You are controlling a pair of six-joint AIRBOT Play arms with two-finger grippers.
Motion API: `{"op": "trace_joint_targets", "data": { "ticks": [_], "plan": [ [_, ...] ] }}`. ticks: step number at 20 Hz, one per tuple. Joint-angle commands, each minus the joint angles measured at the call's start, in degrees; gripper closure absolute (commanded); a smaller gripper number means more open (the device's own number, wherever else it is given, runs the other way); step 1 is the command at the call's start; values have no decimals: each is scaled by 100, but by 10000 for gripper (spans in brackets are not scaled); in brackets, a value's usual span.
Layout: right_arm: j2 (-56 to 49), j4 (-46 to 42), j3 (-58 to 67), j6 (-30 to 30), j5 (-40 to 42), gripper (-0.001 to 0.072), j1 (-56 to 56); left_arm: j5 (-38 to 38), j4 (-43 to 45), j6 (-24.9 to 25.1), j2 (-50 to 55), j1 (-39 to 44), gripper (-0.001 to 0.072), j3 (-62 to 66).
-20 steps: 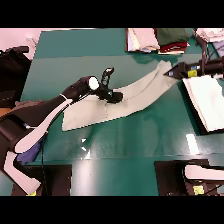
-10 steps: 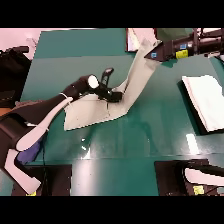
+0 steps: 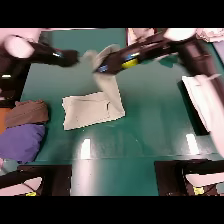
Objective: Fold the shirts.
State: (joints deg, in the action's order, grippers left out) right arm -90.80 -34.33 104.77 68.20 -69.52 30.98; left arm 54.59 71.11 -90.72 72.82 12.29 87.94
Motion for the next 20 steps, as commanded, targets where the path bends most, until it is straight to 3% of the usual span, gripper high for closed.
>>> {"op": "trace_joint_targets", "data": {
  "ticks": [1, 4, 6, 12, 14, 20],
  "plan": [
    [-1064, -24, 791, -74, 1099, 263, 1185, 409, 765, 15, -990, -568, 684, 2],
    [-1266, -166, 1029, -13, 697, 277, 1060, 688, 988, 15, -1222, -566, 684, 2],
    [-1062, -699, 697, 105, 225, 278, 636, 793, 951, 17, -1222, -564, 684, -4],
    [153, -2026, -1963, 682, 17, 269, -1222, 669, 640, 31, -1222, -560, 684, -4],
    [315, -1908, -2837, 680, 295, 75, -1812, 610, 514, 33, -1185, -560, 684, -2],
    [-540, -494, -3611, 514, 573, 80, -2024, 592, -39, 256, -841, -560, 684, -4]
  ]
}}
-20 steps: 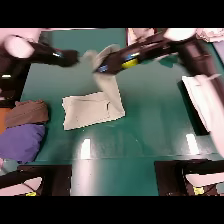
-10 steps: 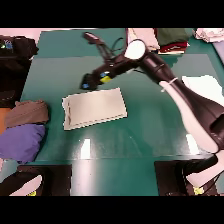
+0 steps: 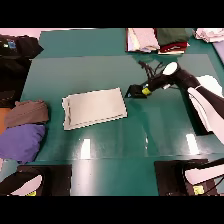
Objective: Fold the shirts.
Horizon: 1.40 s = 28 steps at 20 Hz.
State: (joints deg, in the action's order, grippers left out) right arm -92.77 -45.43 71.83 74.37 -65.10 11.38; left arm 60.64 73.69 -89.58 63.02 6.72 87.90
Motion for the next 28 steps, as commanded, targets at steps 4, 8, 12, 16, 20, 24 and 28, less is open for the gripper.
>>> {"op": "trace_joint_targets", "data": {
  "ticks": [4, 8, 12, 16, 20, 24, 28],
  "plan": [
    [-1134, 1458, 85, -302, 372, 96, 608, -70, -374, 160, 173, -2, 684, 2],
    [-1650, 1436, 1121, -529, 647, 673, 1276, -151, -531, 157, 173, 28, 685, 0],
    [-1342, 627, 1980, -472, 789, 693, 1045, -293, -398, 160, 173, 614, 685, 0],
    [-363, -1147, 2332, 258, 603, 693, -223, -382, -258, 157, 173, 1449, 684, 0],
    [380, -2072, 2424, 573, 28, 693, -2061, -629, -251, 153, 173, 1971, 684, 0],
    [612, -2009, 2424, 573, -105, 693, -3744, -1003, -258, 155, 175, 2164, 684, 2],
    [612, -1742, 2426, 564, -81, 693, -4588, -1060, -256, 153, 175, 2164, 684, 0]
  ]
}}
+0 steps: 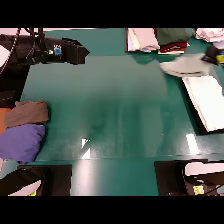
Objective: Fold the shirts.
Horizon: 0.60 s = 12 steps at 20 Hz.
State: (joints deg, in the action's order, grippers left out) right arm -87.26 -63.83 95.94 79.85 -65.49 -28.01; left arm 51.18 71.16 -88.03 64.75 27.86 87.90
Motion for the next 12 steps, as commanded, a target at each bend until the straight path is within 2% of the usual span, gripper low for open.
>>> {"op": "trace_joint_targets", "data": {
  "ticks": [1, 8, 12],
  "plan": [
    [72, 136, 15, 13, -17, 693, -723, -107, -2, -2, 7, 50, 684, 0],
    [807, 127, 15, 7, 671, 693, -649, -61, -4, -4, 7, 50, 684, 2],
    [1252, 125, 13, 7, 503, 693, -789, 42, -4, 0, 7, 50, 684, 2]
  ]
}}
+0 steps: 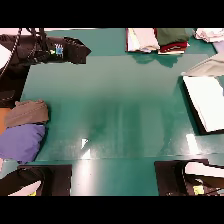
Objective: Fold the shirts.
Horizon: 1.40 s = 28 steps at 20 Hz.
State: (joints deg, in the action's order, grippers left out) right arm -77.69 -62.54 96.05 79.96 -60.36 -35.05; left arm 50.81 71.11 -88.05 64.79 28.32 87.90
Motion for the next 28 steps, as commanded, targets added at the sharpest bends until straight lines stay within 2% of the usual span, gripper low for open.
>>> {"op": "trace_joint_targets", "data": {
  "ticks": [1, 7, 12, 14, 15, 17, 18, 21, 23, 28],
  "plan": [
    [378, -9, 2, -4, -98, 693, -129, 114, 0, 2, 2, 4, 684, 0],
    [846, -74, -319, -4, -680, 693, -533, 199, 4, 7, 2, 4, 684, 0],
    [1740, -1075, -1976, -4, -785, 693, -791, 221, 4, 13, 2, 4, 684, 0],
    [2020, -1217, -2664, -4, -850, 691, -992, 221, 2, 83, 2, 4, 684, 2],
    [2122, -1263, -2949, -7, -890, 657, -1106, 223, 2, 144, 2, 4, 684, 2],
    [2264, -1276, -3410, -11, -855, 120, -1436, 232, 2, 153, 2, 4, 683, 2],
    [2284, -1270, -3517, -11, -883, 5, -1635, 223, 2, 153, 2, 4, 683, 2],
    [2293, -1132, -3261, -4, -1110, 9, -2070, 216, 2, 153, 2, 4, 683, 2],
    [2293, -723, -2848, -7, -1119, 11, -1945, 227, 0, 151, 2, 2, 683, 2],
    [2293, -505, -1687, 144, -1134, 12, -439, 409, 0, 151, 2, 4, 683, 2]
  ]
}}
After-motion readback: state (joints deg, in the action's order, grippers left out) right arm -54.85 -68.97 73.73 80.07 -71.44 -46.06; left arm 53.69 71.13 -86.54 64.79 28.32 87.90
